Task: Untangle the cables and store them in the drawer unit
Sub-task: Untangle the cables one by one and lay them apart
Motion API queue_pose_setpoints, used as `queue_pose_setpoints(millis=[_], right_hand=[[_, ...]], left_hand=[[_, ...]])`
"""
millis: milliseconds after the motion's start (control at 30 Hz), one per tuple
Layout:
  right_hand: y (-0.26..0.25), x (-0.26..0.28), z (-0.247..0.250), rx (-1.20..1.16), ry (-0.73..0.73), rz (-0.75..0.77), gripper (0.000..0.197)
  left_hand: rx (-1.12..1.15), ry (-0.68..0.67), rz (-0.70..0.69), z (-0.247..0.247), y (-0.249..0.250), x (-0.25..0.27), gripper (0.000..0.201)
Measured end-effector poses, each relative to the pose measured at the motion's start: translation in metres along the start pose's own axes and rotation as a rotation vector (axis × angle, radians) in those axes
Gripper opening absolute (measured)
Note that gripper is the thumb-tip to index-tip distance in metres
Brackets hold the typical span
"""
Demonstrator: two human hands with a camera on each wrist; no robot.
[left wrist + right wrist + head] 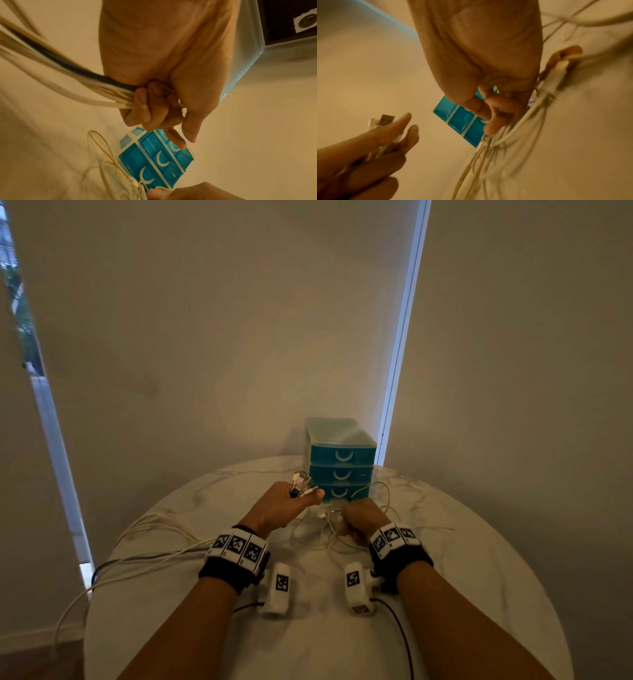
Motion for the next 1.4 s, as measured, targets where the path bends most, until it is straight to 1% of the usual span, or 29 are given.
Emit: queue_pose_setpoints(millis=[100,133,167,233,267,367,467,533,567,700,733,767,800,833,867,900,967,1000,1033,1067,1100,1133,1167,1233,1300,1400], right_hand=[[-0.026,0.005,0.031,-0.178,0.12,0.063,0.013],[-0.04,0.009,0.046,-0.247,0.176,0.095,0.013],[-0.056,0.014,0.062,-0.326,0.22,0.135,0.017],[-0.094,0.033,0.092,-0.459,0.235,0.234,0.022],[-0.114,0.045,0.104,-0.483,0.208,0.293,0.022],[-0.162,0.083,0.124,-0.453,0.086,0.456,0.022],[-0.19,0.112,0.125,-0.488,-0.084,0.541,0.02],[-0.197,0.124,0.122,-0.54,-0.169,0.558,0.019],[-0.198,0.127,0.12,-0.576,-0.196,0.57,0.02],[-0.196,0.132,0.122,-0.798,-0.278,0.661,0.018],[-0.193,0.131,0.126,-0.867,-0.275,0.666,0.017],[-0.188,0.127,0.131,-0.937,-0.243,0.662,0.017],[-0.18,0.123,0.137,-0.991,-0.18,0.645,0.017],[-0.169,0.112,0.142,-1.015,-0.086,0.613,0.018],[-0.156,0.101,0.145,-0.989,0.02,0.558,0.02],[-0.137,0.086,0.145,-0.903,0.122,0.466,0.026],[-0.097,0.061,0.136,-0.601,0.257,0.209,0.057],[-0.076,0.052,0.13,-0.458,0.319,0.12,0.068],[-0.062,0.046,0.122,-0.34,0.376,0.114,0.068],[-0.055,0.049,0.112,-0.257,0.431,0.176,0.056],[-0.052,0.052,0.099,-0.206,0.455,0.269,0.038],[-0.052,0.059,0.082,-0.188,0.421,0.367,0.023],[-0.055,0.064,0.065,-0.175,0.338,0.446,0.016],[-0.06,0.071,0.033,-0.103,0.175,0.532,0.017],[-0.058,0.065,0.013,-0.036,0.123,0.493,0.025],[-0.044,0.056,0.001,0.061,0.075,0.409,0.032]], left_hand=[[0.035,0.027,0.009,0.004,0.002,0.001,0.046],[0.048,0.038,0.013,0.005,0.002,0.001,0.043],[0.07,0.048,0.009,0.006,0.003,0.001,0.04],[0.11,0.065,-0.036,0.008,0.006,0.002,0.035],[0.129,0.079,-0.063,0.009,0.008,0.002,0.033],[0.202,0.13,-0.134,0.013,0.017,0.007,0.029],[0.314,0.145,-0.181,0.012,0.023,0.007,0.037],[0.328,0.144,-0.177,0.012,0.025,0.007,0.044],[0.315,0.137,-0.168,0.011,0.024,0.007,0.043],[0.158,0.136,-0.118,0.008,0.012,0.004,0.034],[0.134,0.143,-0.115,0.007,0.01,0.003,0.033],[0.123,0.149,-0.121,0.008,0.01,0.004,0.031],[0.118,0.156,-0.131,0.01,0.013,0.005,0.031],[0.124,0.173,-0.141,0.013,0.016,0.006,0.031],[0.145,0.195,-0.147,0.017,0.018,0.006,0.031],[0.173,0.219,-0.153,0.02,0.02,0.006,0.032],[0.24,0.247,-0.153,0.025,0.023,0.009,0.031],[0.264,0.245,-0.152,0.026,0.024,0.01,0.031],[0.278,0.24,-0.155,0.025,0.025,0.011,0.032],[0.288,0.232,-0.162,0.023,0.027,0.011,0.031],[0.288,0.218,-0.172,0.022,0.029,0.012,0.029],[0.29,0.205,-0.179,0.021,0.03,0.013,0.028],[0.286,0.194,-0.187,0.019,0.031,0.013,0.027],[0.283,0.188,-0.202,0.019,0.033,0.014,0.025],[0.29,0.191,-0.22,0.021,0.036,0.016,0.024],[0.314,0.221,-0.234,0.025,0.04,0.02,0.022]])
Point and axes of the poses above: each hand's wrist, its own x-axis away from the middle knuckle, its own z-axis out of the back of the hand, y = z × x, the point moved 4 cm from there along -x, towards the middle knuckle, and after that the axes turned 4 degrees about x, right-handed, at the moved point
